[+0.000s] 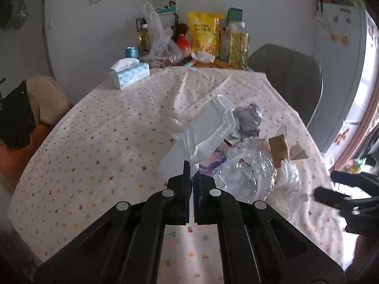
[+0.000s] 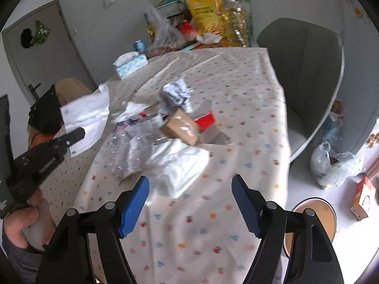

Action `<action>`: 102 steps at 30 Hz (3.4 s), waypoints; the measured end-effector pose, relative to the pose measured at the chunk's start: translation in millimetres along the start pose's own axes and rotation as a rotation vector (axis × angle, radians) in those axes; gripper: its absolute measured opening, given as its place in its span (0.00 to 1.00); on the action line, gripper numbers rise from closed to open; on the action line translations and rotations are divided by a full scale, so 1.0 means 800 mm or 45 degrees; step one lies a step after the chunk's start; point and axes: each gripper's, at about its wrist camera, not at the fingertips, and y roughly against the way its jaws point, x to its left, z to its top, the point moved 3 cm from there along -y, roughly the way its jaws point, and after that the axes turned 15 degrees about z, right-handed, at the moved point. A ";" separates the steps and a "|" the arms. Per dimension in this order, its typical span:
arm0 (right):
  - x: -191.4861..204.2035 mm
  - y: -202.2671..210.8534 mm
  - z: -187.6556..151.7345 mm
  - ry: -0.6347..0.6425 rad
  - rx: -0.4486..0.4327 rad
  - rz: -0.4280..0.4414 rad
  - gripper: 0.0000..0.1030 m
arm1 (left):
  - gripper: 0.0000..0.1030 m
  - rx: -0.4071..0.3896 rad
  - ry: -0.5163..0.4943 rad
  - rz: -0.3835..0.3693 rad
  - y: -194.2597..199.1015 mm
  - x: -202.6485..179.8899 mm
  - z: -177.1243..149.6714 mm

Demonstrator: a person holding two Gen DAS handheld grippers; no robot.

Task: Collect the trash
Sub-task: 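Grasp the crumpled white tissue with the right gripper while left holds the paper bag, then carry the tissue to the bucket and open the right gripper while left carries the bag, then lower the paper bag over the bucket and open the left gripper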

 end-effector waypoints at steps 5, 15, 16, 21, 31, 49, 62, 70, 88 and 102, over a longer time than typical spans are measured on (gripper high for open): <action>0.011 -0.025 0.003 0.022 0.033 0.015 0.68 | 0.03 -0.009 0.042 -0.010 0.012 0.016 -0.004; 0.019 -0.032 -0.003 0.077 0.081 0.079 0.11 | 0.03 -0.035 0.070 -0.082 0.034 0.013 -0.009; 0.020 -0.022 -0.003 0.079 0.061 0.087 0.11 | 0.03 -0.042 0.070 -0.092 0.037 0.009 -0.007; 0.015 0.010 -0.005 0.068 0.009 0.083 0.11 | 0.03 -0.077 0.050 -0.138 0.050 -0.010 0.000; -0.036 0.076 -0.010 0.015 -0.074 -0.016 0.11 | 0.03 -0.078 -0.011 -0.238 0.056 -0.092 0.011; -0.174 0.179 -0.029 -0.198 -0.232 -0.198 0.11 | 0.03 -0.055 -0.205 -0.378 0.063 -0.256 0.024; -0.329 0.201 -0.076 -0.460 -0.271 -0.328 0.13 | 0.03 0.012 -0.368 -0.440 0.046 -0.387 0.013; -0.411 0.171 -0.115 -0.569 -0.231 -0.362 0.66 | 0.03 0.053 -0.426 -0.473 0.040 -0.445 0.000; -0.427 0.290 -0.174 -0.687 -0.398 -0.421 0.74 | 0.03 0.203 -0.626 -0.659 0.052 -0.569 -0.064; -0.432 0.327 -0.207 -0.775 -0.441 -0.475 0.76 | 0.41 0.357 -0.675 -0.756 0.028 -0.618 -0.107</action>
